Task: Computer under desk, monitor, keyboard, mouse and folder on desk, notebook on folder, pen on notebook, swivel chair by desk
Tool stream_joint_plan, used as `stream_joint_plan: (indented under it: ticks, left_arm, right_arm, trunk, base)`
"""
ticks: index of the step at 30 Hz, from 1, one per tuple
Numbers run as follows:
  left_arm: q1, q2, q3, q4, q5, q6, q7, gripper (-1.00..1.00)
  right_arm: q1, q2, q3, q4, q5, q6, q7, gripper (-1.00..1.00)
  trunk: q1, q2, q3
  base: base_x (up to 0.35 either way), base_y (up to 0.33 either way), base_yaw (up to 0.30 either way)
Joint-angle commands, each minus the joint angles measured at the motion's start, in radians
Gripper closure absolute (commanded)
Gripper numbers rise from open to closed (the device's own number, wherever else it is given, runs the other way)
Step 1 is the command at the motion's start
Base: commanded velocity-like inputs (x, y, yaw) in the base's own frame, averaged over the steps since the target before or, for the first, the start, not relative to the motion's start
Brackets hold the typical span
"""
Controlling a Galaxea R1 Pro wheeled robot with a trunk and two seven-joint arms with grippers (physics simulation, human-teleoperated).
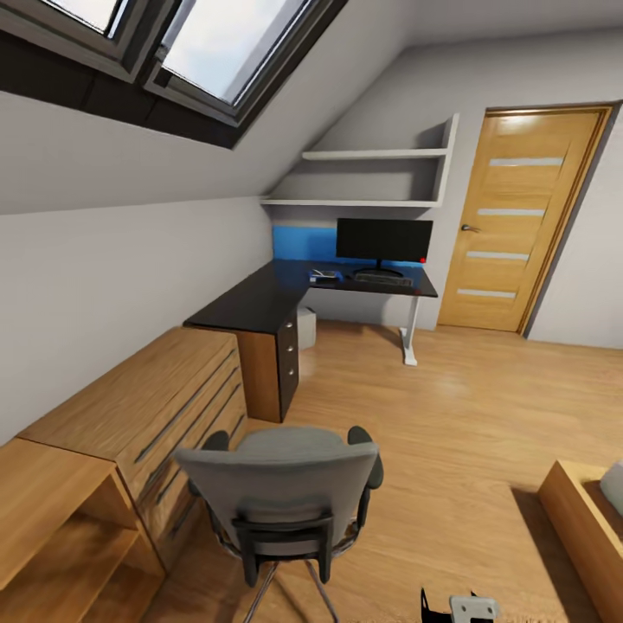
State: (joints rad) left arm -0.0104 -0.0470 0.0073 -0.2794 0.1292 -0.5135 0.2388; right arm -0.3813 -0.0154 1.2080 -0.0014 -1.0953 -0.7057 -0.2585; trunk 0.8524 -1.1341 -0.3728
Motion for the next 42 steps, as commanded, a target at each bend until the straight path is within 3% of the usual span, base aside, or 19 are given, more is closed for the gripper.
stream_joint_plan:
  ticks: [1,33,42]
  left_arm:
    - [0.000,-0.001,0.000,0.000,0.006,-0.003,-0.001,-1.00]
    - [0.000,-0.002,0.000,-0.001,0.003,-0.008,-0.001,-1.00]
    - [0.000,-0.006,0.001,-0.005,0.004,-0.009,-0.001,-1.00]
  right_arm:
    - [-0.001,0.000,0.008,0.000,0.000,0.000,-0.008,-1.00]
    - [-0.001,0.000,0.010,0.000,0.000,0.000,-0.008,-1.00]
    - [-0.001,0.000,0.009,0.000,0.000,0.000,-0.008,-1.00]
  trunk:
    - [0.000,-0.001,-0.001]
    - [0.000,-0.001,-0.001]
    - [0.000,-0.001,-0.002]
  base:
    - [0.000,0.299,-0.254]
    - [0.000,0.333,-0.255]
    - [0.000,0.093,-0.211]
